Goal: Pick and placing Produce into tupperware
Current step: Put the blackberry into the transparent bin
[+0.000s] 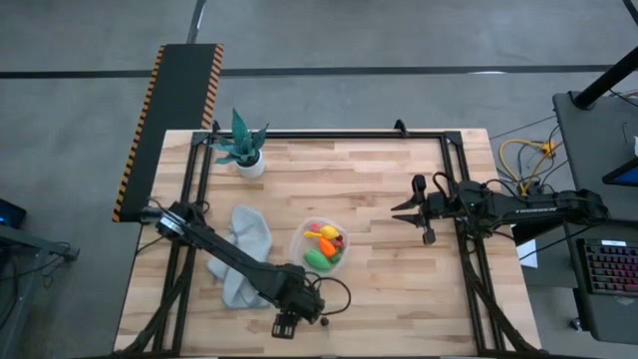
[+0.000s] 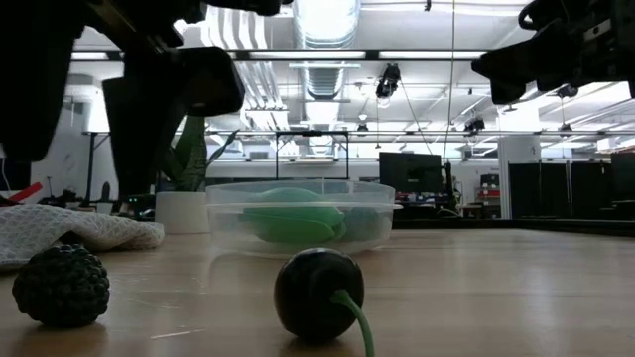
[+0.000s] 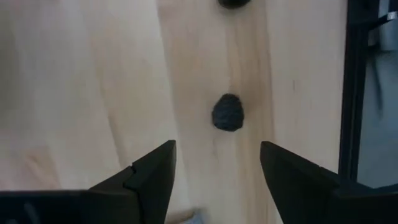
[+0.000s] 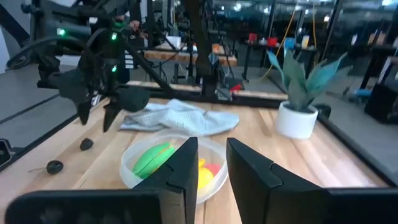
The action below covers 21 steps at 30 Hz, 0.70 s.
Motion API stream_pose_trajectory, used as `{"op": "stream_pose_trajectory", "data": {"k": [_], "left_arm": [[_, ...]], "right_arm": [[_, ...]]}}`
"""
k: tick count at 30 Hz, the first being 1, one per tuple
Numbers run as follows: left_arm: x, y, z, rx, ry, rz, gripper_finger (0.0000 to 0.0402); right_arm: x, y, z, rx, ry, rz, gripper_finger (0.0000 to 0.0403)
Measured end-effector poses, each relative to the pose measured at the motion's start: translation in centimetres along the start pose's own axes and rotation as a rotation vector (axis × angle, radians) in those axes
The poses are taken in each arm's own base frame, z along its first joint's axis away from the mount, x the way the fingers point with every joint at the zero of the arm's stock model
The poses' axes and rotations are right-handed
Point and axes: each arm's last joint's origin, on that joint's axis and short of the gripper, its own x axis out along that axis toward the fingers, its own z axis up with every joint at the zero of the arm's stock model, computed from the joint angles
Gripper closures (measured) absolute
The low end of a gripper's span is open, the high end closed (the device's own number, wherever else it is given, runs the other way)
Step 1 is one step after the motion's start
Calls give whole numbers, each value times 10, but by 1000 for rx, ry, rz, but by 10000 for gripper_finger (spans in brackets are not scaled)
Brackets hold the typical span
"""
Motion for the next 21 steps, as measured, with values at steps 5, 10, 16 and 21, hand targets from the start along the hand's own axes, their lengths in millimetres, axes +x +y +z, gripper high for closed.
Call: {"op": "stream_pose_trajectory", "data": {"k": [5,10,16,21], "left_arm": [[-5,-7,6,-21,-46,-24,194],[-6,-11,7,-46,-65,-35,194],[-1,-12,6,-67,-74,-41,194],[15,-12,7,-66,-39,-32,194]], "right_arm": [[0,-1,6,-31,-60,-7,328],[0,-1,8,-49,-77,-8,319],[0,-1,7,-43,-75,-8,312],[0,-1,7,-23,-71,-6,316]]}}
